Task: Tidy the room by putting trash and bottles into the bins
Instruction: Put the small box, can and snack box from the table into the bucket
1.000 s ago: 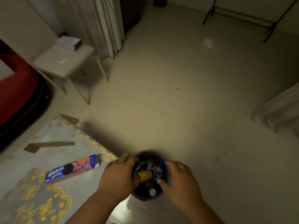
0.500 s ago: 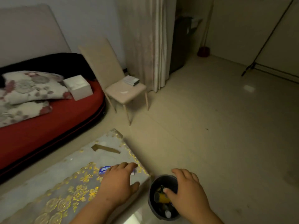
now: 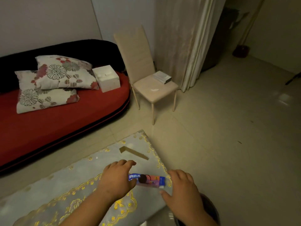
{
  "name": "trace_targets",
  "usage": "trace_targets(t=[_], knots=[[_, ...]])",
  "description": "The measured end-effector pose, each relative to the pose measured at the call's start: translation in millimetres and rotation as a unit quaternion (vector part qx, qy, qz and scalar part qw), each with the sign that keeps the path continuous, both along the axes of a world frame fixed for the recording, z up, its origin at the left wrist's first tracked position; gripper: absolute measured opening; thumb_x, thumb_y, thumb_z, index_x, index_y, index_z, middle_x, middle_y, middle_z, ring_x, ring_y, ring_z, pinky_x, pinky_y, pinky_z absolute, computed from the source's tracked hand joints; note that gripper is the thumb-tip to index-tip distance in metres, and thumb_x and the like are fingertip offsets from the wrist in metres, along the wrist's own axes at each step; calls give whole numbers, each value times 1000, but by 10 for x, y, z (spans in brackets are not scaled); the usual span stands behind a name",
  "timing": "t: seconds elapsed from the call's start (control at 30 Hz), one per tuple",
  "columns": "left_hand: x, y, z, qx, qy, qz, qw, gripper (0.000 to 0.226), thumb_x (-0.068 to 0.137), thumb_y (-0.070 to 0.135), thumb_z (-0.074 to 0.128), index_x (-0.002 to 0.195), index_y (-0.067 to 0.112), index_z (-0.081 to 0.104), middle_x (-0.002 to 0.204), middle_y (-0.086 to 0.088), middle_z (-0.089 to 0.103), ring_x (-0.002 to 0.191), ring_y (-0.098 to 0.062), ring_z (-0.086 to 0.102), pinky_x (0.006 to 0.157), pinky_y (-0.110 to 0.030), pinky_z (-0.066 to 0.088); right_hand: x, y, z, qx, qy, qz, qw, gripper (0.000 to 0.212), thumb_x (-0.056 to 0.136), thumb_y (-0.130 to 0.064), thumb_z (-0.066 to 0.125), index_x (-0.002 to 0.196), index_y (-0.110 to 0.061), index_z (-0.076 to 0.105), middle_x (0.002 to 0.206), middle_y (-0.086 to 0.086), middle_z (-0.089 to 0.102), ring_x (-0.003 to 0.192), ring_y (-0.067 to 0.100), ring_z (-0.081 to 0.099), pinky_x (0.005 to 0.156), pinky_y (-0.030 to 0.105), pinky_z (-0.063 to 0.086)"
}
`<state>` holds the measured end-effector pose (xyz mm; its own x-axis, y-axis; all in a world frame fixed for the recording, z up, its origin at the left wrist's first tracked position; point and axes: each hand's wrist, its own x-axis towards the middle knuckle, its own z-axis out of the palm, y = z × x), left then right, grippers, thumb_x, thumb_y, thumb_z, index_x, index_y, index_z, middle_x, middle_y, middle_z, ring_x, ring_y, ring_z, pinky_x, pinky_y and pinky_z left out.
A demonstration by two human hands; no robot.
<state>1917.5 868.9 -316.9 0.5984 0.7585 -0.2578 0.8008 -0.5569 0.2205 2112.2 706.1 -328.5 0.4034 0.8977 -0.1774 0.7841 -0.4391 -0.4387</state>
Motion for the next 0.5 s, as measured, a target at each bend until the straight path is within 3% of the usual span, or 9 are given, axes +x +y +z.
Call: trace_targets(t=[0.3, 0.5], knots=[[298, 1224, -1297, -35, 52, -33, 997, 68, 80, 60, 58, 142, 43, 38, 140, 7, 53, 126, -25, 50, 104, -44, 40, 99, 880, -1216, -45, 16, -11, 999, 67, 79, -63, 55, 139, -40, 36, 136, -13, 45, 124, 16, 39, 101, 35, 39], [590, 1686, -2474, -32, 56, -52, 997, 71, 74, 59, 60, 140, 50, 36, 139, 7, 51, 129, -26, 46, 105, -45, 37, 189, 1244, -2320, -48, 12, 5, 999, 71, 71, -65, 52, 136, -38, 41, 134, -8, 48, 124, 23, 40, 101, 39, 39]])
